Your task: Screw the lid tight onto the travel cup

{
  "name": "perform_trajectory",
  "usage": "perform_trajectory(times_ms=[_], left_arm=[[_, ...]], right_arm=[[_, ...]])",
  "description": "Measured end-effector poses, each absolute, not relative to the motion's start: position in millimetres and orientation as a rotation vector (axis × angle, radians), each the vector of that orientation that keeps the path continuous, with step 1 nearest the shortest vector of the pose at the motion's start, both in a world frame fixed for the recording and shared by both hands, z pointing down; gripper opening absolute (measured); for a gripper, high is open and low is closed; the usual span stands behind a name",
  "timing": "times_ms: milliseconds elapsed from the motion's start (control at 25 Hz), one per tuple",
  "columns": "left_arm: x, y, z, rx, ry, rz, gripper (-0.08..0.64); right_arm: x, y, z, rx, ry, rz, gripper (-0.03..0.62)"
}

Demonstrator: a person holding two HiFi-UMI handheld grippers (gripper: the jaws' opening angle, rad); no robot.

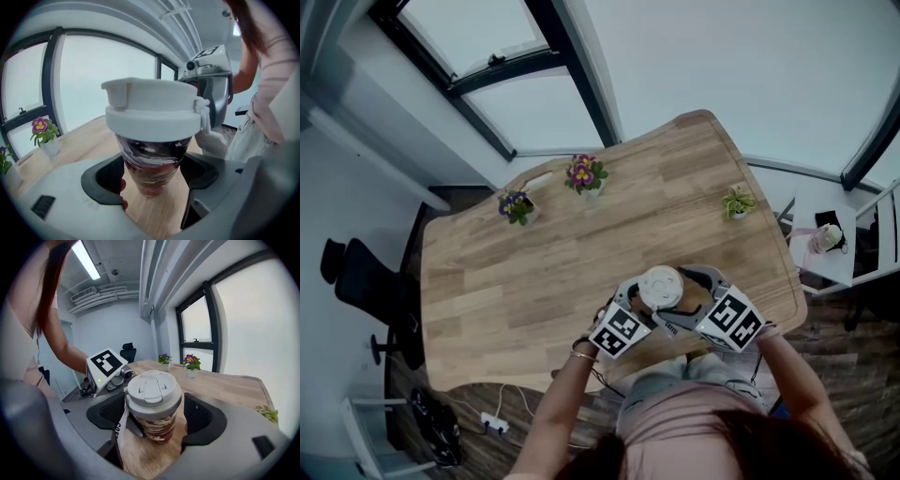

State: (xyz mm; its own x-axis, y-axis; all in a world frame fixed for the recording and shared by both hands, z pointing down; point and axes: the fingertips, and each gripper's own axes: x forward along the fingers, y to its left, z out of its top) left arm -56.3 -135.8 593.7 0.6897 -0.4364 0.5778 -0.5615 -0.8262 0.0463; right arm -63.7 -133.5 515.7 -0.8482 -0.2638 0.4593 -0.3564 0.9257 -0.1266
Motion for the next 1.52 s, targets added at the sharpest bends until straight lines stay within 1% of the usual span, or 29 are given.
perform_trajectory(times_ms=[80, 200, 400, 560, 800, 880, 1120, 1200, 1320, 1520], left_arm=[[-54.4, -137.3, 593.4, 2.670, -0.834, 0.833, 0.362], [-54.5, -142.4, 592.7, 2.622, -0.965, 0.797, 0.362], [-55.9, -145.5, 592.6, 2.554, -1.112, 0.755, 0.362], [-55.7, -142.0, 593.4, 2.610, -0.998, 0.774, 0.362], [-54.7, -127.8, 594.0, 2.689, -0.772, 0.880, 0.362], [-54.9, -128.4, 594.2, 2.678, -0.806, 0.873, 0.362], [-58.1, -133.2, 593.9, 2.594, -1.034, 0.792, 0.362], [-58.4, -133.3, 594.5, 2.599, -1.025, 0.786, 0.362], [-57.2, -128.5, 594.7, 2.646, -0.893, 0.827, 0.362], [-54.2, -121.6, 594.7, 2.692, -0.726, 0.913, 0.362]], right_arm=[[-66.9, -134.3, 515.3, 0.464, -2.649, 0.266, 0.388], [-66.8, -137.5, 513.5, 0.609, -2.662, 0.248, 0.386], [-66.4, -139.9, 515.1, 0.774, -2.661, 0.298, 0.385], [-68.5, -133.7, 514.8, 0.588, -2.669, 0.350, 0.387], [-70.3, -129.1, 513.9, 0.347, -2.640, 0.234, 0.387], [-71.8, -127.5, 513.6, 0.367, -2.645, 0.217, 0.385], [-70.0, -129.1, 511.8, 0.681, -2.666, 0.224, 0.380], [-70.7, -128.0, 513.4, 0.652, -2.668, 0.246, 0.380], [-72.0, -123.8, 514.0, 0.491, -2.665, 0.279, 0.382], [-72.4, -122.8, 514.8, 0.320, -2.646, 0.243, 0.380]])
